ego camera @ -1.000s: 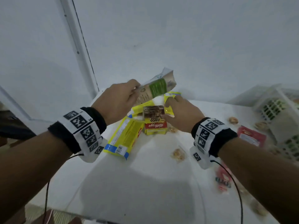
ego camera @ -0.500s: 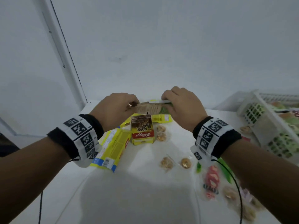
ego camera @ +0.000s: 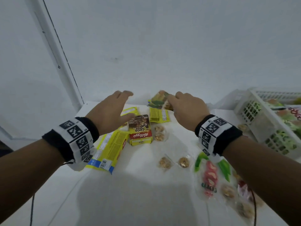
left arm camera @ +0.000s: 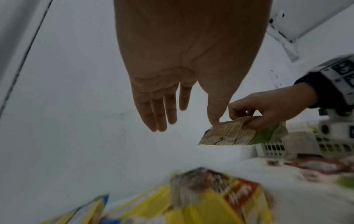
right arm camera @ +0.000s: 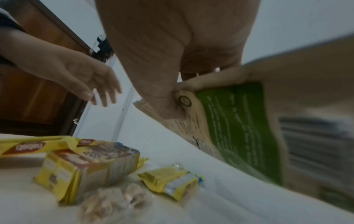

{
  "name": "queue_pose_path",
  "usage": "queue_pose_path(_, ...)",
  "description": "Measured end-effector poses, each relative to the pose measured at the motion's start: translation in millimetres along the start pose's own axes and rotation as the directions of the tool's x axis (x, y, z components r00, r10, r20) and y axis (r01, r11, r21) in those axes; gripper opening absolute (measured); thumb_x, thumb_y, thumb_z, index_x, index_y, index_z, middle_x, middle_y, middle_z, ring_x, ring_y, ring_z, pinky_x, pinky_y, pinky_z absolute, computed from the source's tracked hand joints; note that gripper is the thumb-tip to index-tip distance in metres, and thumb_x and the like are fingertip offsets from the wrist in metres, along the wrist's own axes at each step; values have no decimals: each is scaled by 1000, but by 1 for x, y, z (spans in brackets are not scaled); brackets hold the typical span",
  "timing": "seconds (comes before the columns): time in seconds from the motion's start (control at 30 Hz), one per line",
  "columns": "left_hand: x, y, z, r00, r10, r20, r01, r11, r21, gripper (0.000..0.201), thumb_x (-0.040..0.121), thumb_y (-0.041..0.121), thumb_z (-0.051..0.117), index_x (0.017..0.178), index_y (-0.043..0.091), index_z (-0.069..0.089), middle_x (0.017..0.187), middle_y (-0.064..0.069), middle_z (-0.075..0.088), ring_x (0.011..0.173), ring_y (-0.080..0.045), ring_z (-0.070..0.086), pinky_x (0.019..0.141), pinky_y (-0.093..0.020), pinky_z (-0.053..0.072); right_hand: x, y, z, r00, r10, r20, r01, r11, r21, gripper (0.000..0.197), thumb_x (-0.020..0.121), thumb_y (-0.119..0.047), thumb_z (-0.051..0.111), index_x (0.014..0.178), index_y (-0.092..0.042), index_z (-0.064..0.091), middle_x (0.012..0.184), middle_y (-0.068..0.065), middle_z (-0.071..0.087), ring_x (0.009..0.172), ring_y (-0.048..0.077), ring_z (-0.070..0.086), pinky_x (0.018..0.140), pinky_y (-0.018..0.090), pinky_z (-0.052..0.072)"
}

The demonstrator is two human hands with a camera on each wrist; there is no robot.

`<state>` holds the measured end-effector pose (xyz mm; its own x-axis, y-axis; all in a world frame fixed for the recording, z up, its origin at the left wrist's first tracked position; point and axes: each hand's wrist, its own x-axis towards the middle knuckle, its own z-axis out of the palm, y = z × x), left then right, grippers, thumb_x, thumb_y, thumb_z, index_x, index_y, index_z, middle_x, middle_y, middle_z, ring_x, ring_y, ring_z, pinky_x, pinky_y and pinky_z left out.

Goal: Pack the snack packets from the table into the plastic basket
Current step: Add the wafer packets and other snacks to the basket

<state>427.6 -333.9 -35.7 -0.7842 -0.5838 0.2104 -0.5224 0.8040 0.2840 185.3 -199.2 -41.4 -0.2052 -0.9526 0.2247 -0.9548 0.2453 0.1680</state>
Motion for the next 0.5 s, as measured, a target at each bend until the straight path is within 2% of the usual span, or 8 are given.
queue_pose_path(0.03, -6, -5, 4, 999, -33, 34, 32, 999, 22, 60, 94, 51, 63, 145, 27, 40, 137, 1, 52, 116, -18, 57, 95, -34, 47, -2, 3, 4, 999, 31, 38, -29, 999, -36, 51, 93, -8, 51, 137, -26, 34, 113, 4, 51, 84, 23, 40, 51, 31, 18)
queue_pose_path(0.1, -20, -13, 13, 987, -97, 126, 84, 991, 104, 56, 92, 62, 57, 136, 28, 46, 129, 5, 56, 106, -15, 59, 89, -34, 49, -6, 7, 14, 991, 69, 117, -60, 995, -81, 51, 93, -8, 50, 139, -24, 36, 116, 5, 50, 91, 26, 48, 57, 32, 26)
queue_pose_path(0.17, -31, -18, 26, 961, -167, 219, 122, 971, 204, 65, 87, 74, 52, 133, 28, 47, 125, 4, 56, 102, -17, 59, 86, -35, 50, -10, 5, 24, 971, 77, 226, -53, 993, -110, 48, 94, -12, 51, 139, -23, 38, 119, 6, 50, 103, 28, 55, 66, 35, 34)
queue_pose_path(0.2, -37, -20, 32, 944, -204, 259, 135, 956, 259, 73, 83, 80, 48, 133, 26, 46, 125, 2, 56, 102, -19, 59, 86, -37, 51, -12, 2, 29, 958, 75, 278, -46, 993, -111, 45, 96, -19, 53, 139, -24, 40, 120, 5, 52, 107, 28, 56, 69, 36, 38)
queue_pose_path(0.27, -46, -23, 43, 911, -269, 311, 158, 927, 341, 94, 73, 93, 38, 136, 23, 42, 129, -3, 53, 105, -24, 60, 85, -39, 53, -16, -5, 34, 930, 86, 356, -60, 995, -85, 45, 95, -51, 57, 133, -29, 49, 124, 2, 56, 111, 27, 59, 80, 37, 48)
queue_pose_path(0.33, -52, -26, 51, 887, -318, 336, 185, 909, 372, 108, 67, 98, 34, 140, 18, 36, 143, -9, 44, 111, -30, 60, 86, -39, 53, -18, -13, 37, 914, 105, 392, -86, 994, -64, 59, 88, -75, 50, 125, -29, 57, 126, 1, 59, 115, 26, 59, 85, 38, 47)
queue_pose_path(0.4, -57, -26, 56, 873, -341, 349, 206, 905, 371, 111, 69, 96, 44, 144, 15, 30, 149, -14, 38, 117, -33, 58, 89, -41, 53, -18, -23, 37, 935, 93, 344, -84, 996, -42, 62, 91, -75, 43, 125, -25, 57, 128, 2, 57, 117, 26, 57, 81, 37, 43)
queue_pose_path(0.5, -60, -25, 57, 868, -342, 361, 199, 905, 377, 106, 74, 84, 58, 147, 13, 28, 147, -18, 39, 113, -33, 57, 86, -38, 52, -16, -41, 36, 987, 49, 156, -56, 998, 40, 51, 99, -64, 39, 120, -22, 57, 119, 3, 57, 109, 26, 57, 75, 35, 40)
